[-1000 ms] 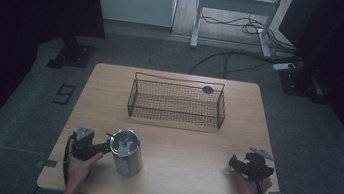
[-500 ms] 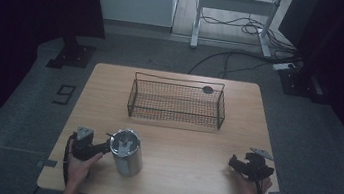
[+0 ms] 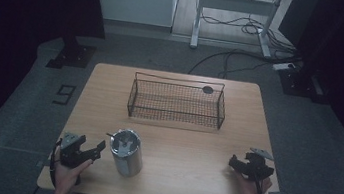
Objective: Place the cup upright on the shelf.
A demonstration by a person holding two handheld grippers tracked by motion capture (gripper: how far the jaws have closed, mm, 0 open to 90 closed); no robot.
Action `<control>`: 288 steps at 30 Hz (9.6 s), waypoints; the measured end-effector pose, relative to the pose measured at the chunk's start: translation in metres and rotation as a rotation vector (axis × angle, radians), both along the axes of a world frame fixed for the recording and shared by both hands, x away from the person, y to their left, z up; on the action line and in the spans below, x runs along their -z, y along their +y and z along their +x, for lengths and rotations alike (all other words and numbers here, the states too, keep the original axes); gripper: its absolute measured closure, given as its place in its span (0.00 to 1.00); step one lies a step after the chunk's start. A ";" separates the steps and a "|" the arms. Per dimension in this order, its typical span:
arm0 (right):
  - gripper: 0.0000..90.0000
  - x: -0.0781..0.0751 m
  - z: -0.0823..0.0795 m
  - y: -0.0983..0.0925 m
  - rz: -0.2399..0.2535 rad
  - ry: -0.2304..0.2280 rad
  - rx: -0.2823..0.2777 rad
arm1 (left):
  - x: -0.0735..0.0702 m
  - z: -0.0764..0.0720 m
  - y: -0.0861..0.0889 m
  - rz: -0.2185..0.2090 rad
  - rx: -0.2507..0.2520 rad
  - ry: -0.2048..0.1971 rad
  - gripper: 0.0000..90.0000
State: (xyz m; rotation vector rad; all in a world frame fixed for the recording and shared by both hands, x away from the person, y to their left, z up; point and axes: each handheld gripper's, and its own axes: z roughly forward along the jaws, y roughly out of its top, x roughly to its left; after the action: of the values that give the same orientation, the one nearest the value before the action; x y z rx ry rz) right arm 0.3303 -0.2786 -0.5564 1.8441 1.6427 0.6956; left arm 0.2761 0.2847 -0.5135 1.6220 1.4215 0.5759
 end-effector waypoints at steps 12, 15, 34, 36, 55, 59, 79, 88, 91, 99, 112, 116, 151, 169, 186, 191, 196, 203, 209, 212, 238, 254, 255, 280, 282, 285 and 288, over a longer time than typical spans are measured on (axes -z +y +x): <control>0.00 0.000 0.000 0.000 0.000 0.000 0.000 | -0.009 -0.009 -0.008 0.016 0.096 -0.008 0.16; 0.00 0.000 0.000 0.000 0.000 0.000 0.000 | -0.008 -0.010 -0.011 0.028 0.118 -0.004 0.15; 0.00 0.000 0.000 0.000 0.000 0.000 0.000 | -0.013 -0.014 -0.022 0.004 0.162 -0.029 0.16; 0.00 0.000 0.000 0.000 0.000 0.000 0.000 | -0.014 -0.015 -0.020 0.003 0.171 -0.029 0.16; 0.00 0.000 0.000 0.000 0.000 0.000 -0.001 | -0.022 -0.023 -0.013 -0.018 0.261 -0.047 0.13; 0.00 0.000 0.000 0.000 0.000 -0.001 0.000 | -0.022 -0.025 -0.014 -0.018 0.283 -0.050 0.13; 0.00 0.000 0.000 0.000 0.000 -0.001 0.000 | -0.034 -0.034 -0.027 -0.009 0.418 -0.078 0.05; 0.00 0.000 0.000 0.000 0.000 -0.002 0.001 | -0.031 -0.031 -0.045 0.018 0.444 -0.063 0.00; 0.00 0.000 0.000 0.000 0.001 -0.002 0.001 | -0.031 -0.030 -0.052 0.027 0.449 -0.062 0.00; 0.00 0.000 0.000 0.000 -0.001 0.000 0.000 | -0.029 -0.026 -0.069 0.048 0.485 -0.044 0.00; 0.00 0.000 0.000 0.000 0.000 -0.001 -0.002 | -0.031 -0.004 -0.091 0.060 0.442 -0.012 0.00; 0.00 0.000 0.000 0.000 0.000 -0.002 -0.002 | -0.030 -0.001 -0.097 0.063 0.435 -0.021 0.00; 0.00 0.000 0.000 0.000 0.001 -0.005 -0.003 | -0.029 0.000 -0.106 0.099 0.386 -0.093 0.04; 0.01 0.000 -0.001 0.000 0.002 -0.008 -0.006 | -0.074 0.010 -0.100 0.003 0.336 -0.134 0.04; 0.01 0.000 -0.001 0.001 0.000 -0.008 -0.005 | -0.107 0.024 -0.089 -0.001 0.305 -0.129 0.04; 0.01 0.000 -0.001 0.001 0.000 -0.008 -0.005 | -0.111 0.028 -0.089 -0.003 0.299 -0.128 0.04; 0.01 0.000 -0.001 0.001 0.000 -0.008 -0.005 | -0.112 0.033 -0.088 -0.012 0.291 -0.125 0.04; 0.01 0.000 -0.001 0.001 0.000 -0.008 -0.006 | -0.115 0.039 -0.091 0.004 0.287 -0.126 0.04; 0.02 0.000 -0.001 0.001 -0.001 -0.007 -0.007 | -0.117 0.045 -0.094 0.012 0.288 -0.130 0.04; 0.02 0.000 -0.001 0.001 0.000 -0.007 -0.006 | -0.119 0.048 -0.096 0.019 0.289 -0.132 0.04; 0.03 0.000 -0.001 0.001 -0.003 -0.011 -0.013 | -0.136 0.078 -0.116 0.054 0.289 -0.136 0.04; 0.03 0.000 -0.001 0.001 -0.001 -0.015 -0.014 | -0.143 0.103 -0.128 0.048 0.270 -0.144 0.04; 0.03 0.000 -0.001 0.001 -0.001 -0.015 -0.014 | -0.143 0.104 -0.129 0.049 0.269 -0.142 0.04; 0.07 0.000 -0.001 0.001 0.000 -0.026 -0.016 | -0.139 0.148 -0.157 0.073 0.225 -0.149 0.04; 0.07 0.000 -0.001 0.001 0.000 -0.026 -0.013 | -0.137 0.153 -0.161 0.072 0.228 -0.144 0.04; 0.06 0.000 -0.002 0.000 0.000 -0.021 0.000 | -0.133 0.159 -0.166 0.079 0.232 -0.138 0.04; 0.05 0.000 -0.002 0.000 -0.001 -0.020 0.004 | -0.131 0.165 -0.170 0.080 0.233 -0.134 0.04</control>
State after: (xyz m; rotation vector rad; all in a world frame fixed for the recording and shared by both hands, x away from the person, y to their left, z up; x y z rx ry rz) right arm 0.3283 -0.2790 -0.5561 1.8334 1.6267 0.7091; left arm 0.4412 0.1145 -0.3825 1.7490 1.1061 0.5992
